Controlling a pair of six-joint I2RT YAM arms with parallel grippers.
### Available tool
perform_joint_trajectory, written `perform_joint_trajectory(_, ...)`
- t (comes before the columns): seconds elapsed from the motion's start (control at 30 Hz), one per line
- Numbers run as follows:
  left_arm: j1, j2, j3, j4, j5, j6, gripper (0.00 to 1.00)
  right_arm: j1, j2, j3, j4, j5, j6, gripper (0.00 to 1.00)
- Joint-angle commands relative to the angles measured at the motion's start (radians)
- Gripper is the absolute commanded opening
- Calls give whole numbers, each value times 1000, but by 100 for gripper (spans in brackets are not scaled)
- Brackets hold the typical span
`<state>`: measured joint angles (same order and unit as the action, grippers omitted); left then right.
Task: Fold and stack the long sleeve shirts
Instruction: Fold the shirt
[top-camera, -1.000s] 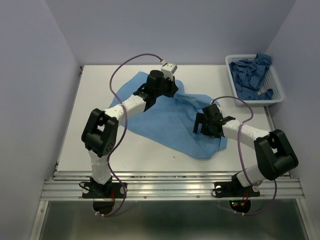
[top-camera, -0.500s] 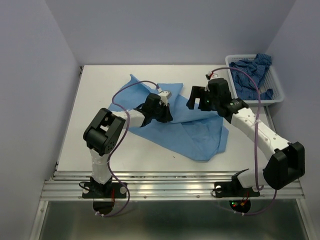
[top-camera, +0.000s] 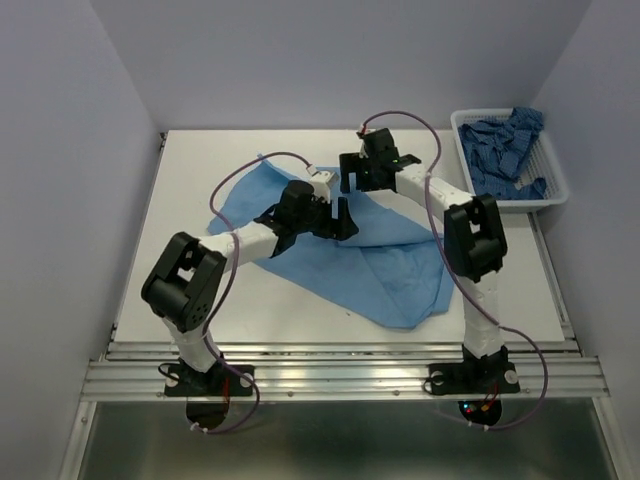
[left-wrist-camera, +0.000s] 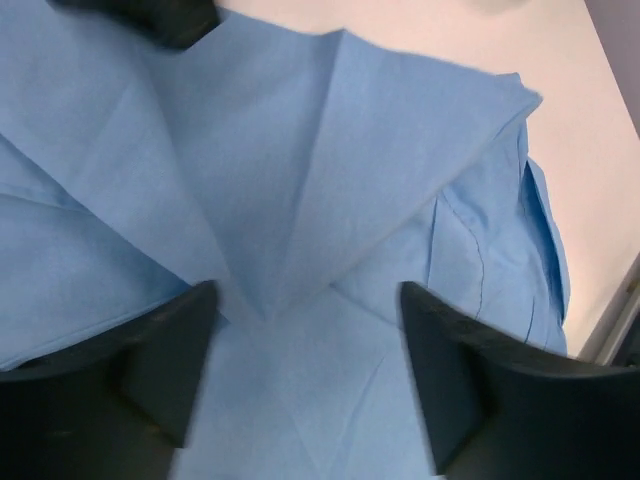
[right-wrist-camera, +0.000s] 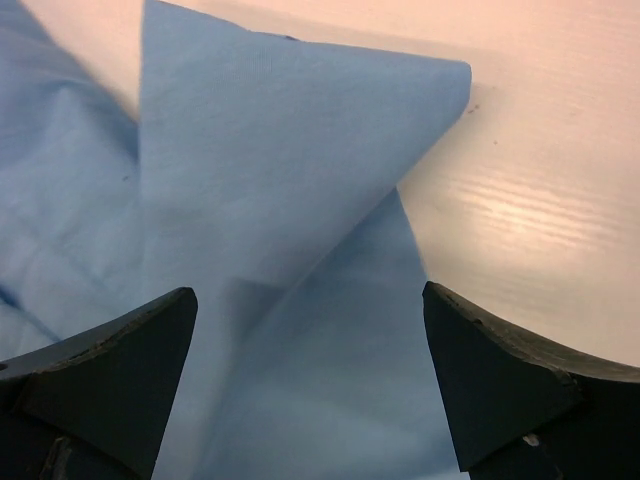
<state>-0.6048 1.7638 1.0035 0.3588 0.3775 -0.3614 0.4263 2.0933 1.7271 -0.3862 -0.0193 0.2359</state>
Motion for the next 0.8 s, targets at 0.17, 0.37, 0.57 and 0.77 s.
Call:
perform_joint_trajectory(0.17,22,-270,-22,-152,-242,76,99,-1,307,385,-91,55,-60,100)
perform_joint_trajectory(0.37,166,-337,-88,-221,-368,26,99,-1,332,387,4,44,-15,28)
perform_joint_trajectory(0.57,316,-276,-108,-178,-402,-19,99,-1,200,301,112,39,-29,1)
perform_joint_trajectory(0.77,358,-14,63,-277,-333,-39,99,-1,24,263,119,82,-73,5)
